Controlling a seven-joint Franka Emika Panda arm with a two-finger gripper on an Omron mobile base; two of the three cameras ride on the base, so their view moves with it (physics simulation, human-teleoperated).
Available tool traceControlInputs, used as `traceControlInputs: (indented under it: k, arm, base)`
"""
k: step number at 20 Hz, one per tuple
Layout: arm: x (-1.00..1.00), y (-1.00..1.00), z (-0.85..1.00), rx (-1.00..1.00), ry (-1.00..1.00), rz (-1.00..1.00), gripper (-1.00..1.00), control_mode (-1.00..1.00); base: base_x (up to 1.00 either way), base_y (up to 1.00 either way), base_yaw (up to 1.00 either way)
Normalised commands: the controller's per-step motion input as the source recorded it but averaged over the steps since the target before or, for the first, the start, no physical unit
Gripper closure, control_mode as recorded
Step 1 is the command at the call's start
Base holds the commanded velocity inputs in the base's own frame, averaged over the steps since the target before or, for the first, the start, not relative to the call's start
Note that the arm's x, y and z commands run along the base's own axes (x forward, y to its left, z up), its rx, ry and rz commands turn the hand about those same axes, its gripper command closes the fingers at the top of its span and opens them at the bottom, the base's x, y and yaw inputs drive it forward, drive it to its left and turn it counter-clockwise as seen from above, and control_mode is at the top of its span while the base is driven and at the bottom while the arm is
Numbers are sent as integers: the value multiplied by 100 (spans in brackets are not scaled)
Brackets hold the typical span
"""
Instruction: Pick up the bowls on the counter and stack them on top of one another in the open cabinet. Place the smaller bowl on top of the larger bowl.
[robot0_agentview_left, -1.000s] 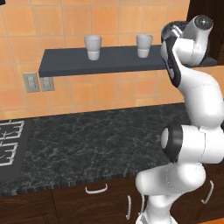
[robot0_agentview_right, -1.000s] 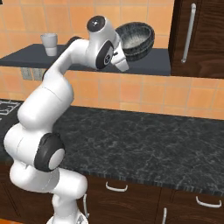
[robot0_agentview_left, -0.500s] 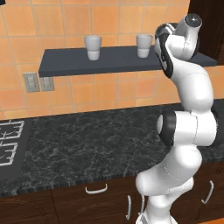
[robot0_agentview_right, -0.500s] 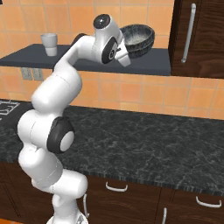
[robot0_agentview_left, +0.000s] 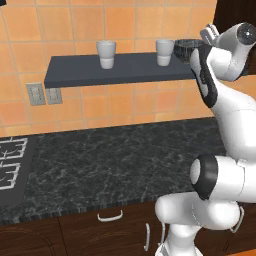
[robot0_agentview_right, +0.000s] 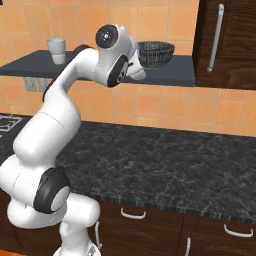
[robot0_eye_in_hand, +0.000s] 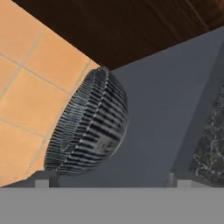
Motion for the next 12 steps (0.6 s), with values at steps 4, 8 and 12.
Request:
traceControlInputs:
  k: [4, 8, 12]
  arm:
    - [-100, -7, 1, 5, -48, 0, -100, -100]
    - [-100, -23, -41, 1, -32, 0, -100, -100]
    - [-100, -1, -100, -6, 4, 0, -100, -100]
  base:
    - [0, 0, 0]
    - [0, 0, 0]
    - [0, 0, 0]
